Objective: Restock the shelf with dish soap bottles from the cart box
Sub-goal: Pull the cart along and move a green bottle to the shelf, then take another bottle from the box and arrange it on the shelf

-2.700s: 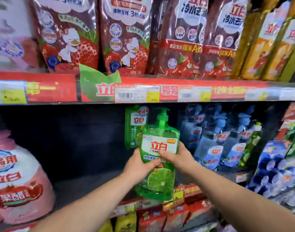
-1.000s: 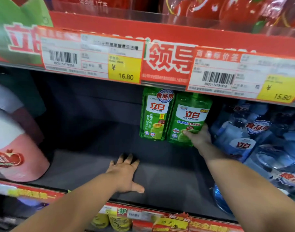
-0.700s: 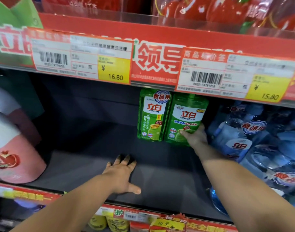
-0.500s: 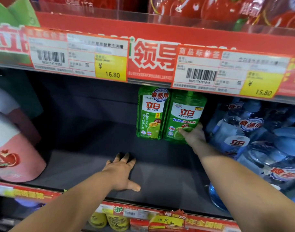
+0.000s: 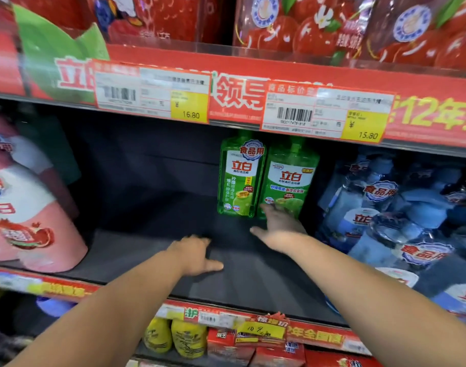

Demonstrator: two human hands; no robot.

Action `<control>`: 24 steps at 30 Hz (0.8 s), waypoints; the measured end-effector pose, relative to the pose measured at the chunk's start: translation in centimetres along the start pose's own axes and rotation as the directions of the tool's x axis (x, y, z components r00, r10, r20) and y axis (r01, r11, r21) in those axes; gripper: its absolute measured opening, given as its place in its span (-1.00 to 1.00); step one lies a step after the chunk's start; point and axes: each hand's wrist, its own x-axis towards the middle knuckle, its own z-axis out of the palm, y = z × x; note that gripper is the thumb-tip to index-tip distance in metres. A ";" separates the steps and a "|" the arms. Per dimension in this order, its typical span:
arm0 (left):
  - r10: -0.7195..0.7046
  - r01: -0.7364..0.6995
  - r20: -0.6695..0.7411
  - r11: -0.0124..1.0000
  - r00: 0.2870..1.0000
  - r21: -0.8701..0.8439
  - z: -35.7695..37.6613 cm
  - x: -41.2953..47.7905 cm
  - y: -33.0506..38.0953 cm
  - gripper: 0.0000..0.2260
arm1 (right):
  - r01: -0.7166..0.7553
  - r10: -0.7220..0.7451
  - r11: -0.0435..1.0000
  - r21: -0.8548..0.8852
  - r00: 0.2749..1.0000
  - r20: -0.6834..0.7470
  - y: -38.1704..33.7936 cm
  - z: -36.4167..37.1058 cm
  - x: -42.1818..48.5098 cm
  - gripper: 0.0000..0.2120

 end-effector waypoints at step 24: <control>-0.519 0.527 -0.325 0.847 0.791 -0.070 3.4 -35.9 -24.1 -0.43 | 0.674 -0.639 0.720 -0.166 0.737 0.222 -34.8 8.4 -17.9 -0.38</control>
